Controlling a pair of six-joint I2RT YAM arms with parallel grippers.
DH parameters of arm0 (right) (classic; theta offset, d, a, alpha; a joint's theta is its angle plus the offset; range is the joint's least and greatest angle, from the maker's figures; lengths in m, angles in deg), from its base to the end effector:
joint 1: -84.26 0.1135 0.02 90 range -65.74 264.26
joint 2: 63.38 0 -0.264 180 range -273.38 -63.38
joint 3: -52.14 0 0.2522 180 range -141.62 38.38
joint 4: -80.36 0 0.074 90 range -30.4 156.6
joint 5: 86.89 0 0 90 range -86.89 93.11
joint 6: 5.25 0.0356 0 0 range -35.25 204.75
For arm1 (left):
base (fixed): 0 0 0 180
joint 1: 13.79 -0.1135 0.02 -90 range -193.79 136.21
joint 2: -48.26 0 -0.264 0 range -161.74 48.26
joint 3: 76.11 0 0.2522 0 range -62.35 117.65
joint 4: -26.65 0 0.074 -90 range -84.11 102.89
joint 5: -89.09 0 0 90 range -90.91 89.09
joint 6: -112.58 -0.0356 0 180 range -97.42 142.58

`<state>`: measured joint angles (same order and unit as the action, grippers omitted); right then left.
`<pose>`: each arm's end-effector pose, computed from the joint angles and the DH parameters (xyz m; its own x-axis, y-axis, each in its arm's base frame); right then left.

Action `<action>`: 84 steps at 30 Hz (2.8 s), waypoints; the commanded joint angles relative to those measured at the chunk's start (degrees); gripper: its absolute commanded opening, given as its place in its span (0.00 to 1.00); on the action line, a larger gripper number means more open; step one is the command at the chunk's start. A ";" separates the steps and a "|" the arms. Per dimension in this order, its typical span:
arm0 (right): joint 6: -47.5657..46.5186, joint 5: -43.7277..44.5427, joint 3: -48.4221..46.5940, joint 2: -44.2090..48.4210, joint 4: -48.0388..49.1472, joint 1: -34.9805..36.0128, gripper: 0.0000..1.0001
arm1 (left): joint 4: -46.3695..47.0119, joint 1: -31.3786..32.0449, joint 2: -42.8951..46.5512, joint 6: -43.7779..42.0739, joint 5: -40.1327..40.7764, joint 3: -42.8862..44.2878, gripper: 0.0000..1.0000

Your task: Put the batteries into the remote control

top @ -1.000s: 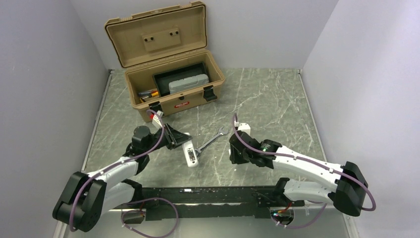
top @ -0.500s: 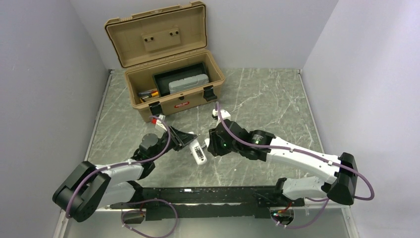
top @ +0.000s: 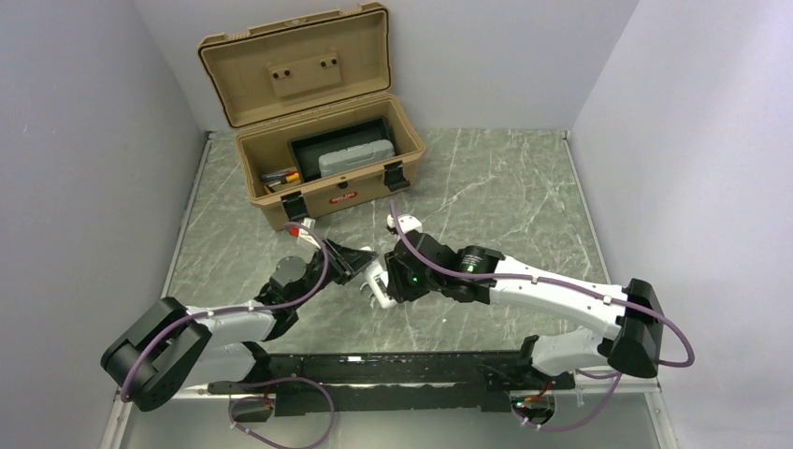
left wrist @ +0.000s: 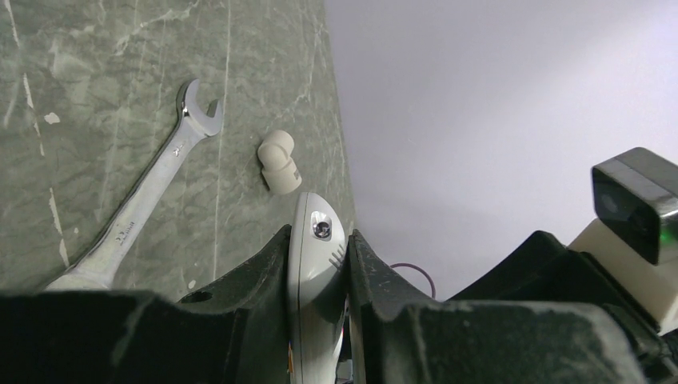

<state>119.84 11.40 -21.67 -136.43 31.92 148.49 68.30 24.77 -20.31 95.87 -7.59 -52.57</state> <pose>0.1215 0.2398 0.2886 -0.7511 -0.2473 -0.6122 -0.5098 0.8063 0.2998 0.1624 -0.1347 0.1744 -0.6932 -0.6640 -0.2805 0.1600 0.2377 -0.9581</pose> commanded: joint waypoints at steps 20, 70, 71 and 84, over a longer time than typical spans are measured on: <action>-1.02 -0.03 -3.73 -3.62 -1.83 0.90 0.26 | 6.59 2.55 -1.32 -0.42 0.96 2.53 0.00; -0.91 1.79 -3.45 -3.64 -2.39 1.03 0.53 | 10.58 4.29 -4.57 -0.20 -0.48 2.85 0.00; -0.91 1.80 -3.35 -3.32 -2.15 1.03 0.54 | 10.66 4.30 -4.73 -0.13 -0.46 2.86 0.00; 0.09 5.66 0.65 7.19 5.88 0.81 0.64 | 13.27 4.26 -6.15 1.50 -1.38 1.84 0.00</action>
<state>119.23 14.07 -22.70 -135.62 31.64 149.34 76.15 28.69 -26.59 95.96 -7.81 -51.08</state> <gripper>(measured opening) 0.613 0.298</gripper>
